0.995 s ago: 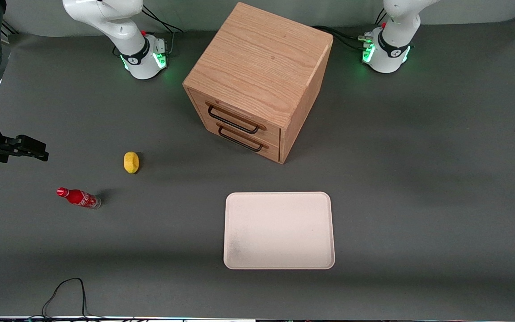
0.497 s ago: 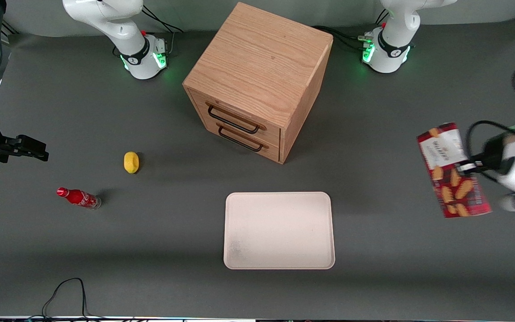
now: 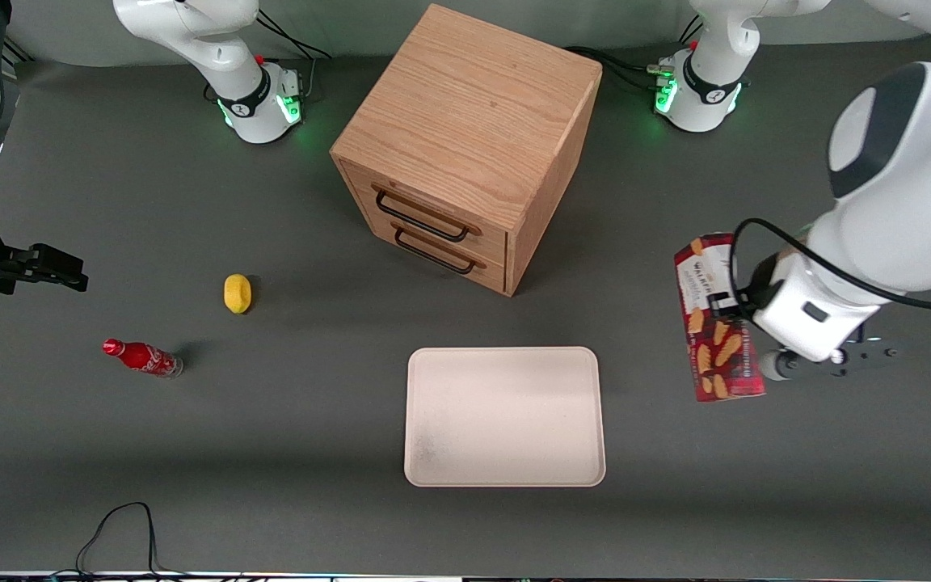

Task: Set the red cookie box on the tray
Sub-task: 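Lift the box and carry it toward the white tray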

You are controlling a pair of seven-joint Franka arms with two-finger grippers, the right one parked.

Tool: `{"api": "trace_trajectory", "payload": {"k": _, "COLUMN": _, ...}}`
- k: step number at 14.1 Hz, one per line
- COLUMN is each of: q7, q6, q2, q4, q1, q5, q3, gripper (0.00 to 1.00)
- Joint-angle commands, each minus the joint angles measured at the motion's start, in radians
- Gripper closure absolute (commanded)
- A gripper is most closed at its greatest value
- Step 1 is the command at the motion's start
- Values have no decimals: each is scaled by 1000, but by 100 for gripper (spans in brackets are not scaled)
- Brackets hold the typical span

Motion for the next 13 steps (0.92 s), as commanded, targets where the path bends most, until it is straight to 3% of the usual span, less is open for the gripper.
{"api": "trace_trajectory", "payload": {"k": 1, "q7": 8, "q6": 28, "q2": 4, "q4": 21, "q1": -45, "q5": -5, "q3": 9, "gripper": 100}}
{"api": "trace_trajectory", "payload": {"k": 6, "q7": -41, "q6": 155, "q2": 42, "q4": 18, "q1": -134, "q5": 4, "q3": 13, "gripper": 100}}
{"api": "trace_trajectory", "payload": {"k": 9, "q7": -72, "q6": 203, "q2": 90, "q4": 21, "q1": -190, "q5": 56, "q3": 16, "gripper": 100}}
{"api": "trace_trajectory", "payload": {"k": 13, "q7": -74, "q6": 244, "q2": 160, "q4": 11, "q1": -190, "q5": 87, "q3": 18, "gripper": 100}}
